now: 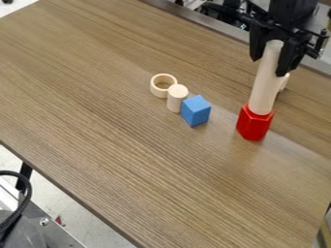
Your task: Put the cylinder on top of the red hexagon
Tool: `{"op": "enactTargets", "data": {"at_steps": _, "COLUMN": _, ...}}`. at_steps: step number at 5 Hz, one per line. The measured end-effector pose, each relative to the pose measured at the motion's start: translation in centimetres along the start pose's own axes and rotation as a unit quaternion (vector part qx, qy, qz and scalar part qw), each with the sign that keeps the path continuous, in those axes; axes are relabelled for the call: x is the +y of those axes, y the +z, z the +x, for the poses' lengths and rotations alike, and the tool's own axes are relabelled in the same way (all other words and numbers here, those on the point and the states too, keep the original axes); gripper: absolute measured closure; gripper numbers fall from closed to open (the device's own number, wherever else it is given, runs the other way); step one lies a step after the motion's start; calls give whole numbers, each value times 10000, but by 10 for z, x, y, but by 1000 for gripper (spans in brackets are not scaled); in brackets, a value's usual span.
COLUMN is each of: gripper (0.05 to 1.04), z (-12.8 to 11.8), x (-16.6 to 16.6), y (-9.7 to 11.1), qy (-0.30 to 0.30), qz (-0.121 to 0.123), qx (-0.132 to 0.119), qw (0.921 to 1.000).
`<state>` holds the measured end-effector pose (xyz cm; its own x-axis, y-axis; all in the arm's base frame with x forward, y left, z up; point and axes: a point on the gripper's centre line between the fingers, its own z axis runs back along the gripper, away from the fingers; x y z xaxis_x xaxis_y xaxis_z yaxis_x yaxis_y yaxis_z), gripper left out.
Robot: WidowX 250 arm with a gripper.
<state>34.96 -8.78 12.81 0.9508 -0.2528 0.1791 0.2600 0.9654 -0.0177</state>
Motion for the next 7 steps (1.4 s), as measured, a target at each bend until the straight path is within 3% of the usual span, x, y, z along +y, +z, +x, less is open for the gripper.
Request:
{"op": "enactTargets", "data": {"at_steps": 1, "gripper": 433, "z": -2, "x": -2, "y": 0, "qy": 32, "qz": -12, "qx": -130, "qw": 9999}}
{"op": "enactTargets", "data": {"at_steps": 2, "gripper": 142, "z": -5, "x": -3, "y": -4, "qy": 20, "qz": 8, "qx": -114, "qw": 9999}}
{"op": "enactTargets", "data": {"at_steps": 3, "gripper": 78, "z": -6, "x": -3, "y": -5, "qy": 5, "qz": 10, "qx": -98, "qw": 10000}}
{"op": "enactTargets", "data": {"at_steps": 4, "gripper": 83, "z": -7, "x": -5, "y": -5, "qy": -27, "qz": -33, "qx": -61, "qw": 10000}}
{"op": "enactTargets", "data": {"at_steps": 5, "gripper": 83, "z": -7, "x": -10, "y": 6, "qy": 0, "qz": -369, "qx": -176, "qw": 9992}}
{"op": "enactTargets", "data": {"at_steps": 6, "gripper": 83, "z": -6, "x": -8, "y": 35, "qy": 41, "qz": -540, "qx": -496, "qw": 9973}}
{"op": "enactTargets", "data": {"at_steps": 7, "gripper": 83, "z": -6, "x": 1, "y": 77, "qy": 43, "qz": -341, "qx": -929, "qw": 9951}}
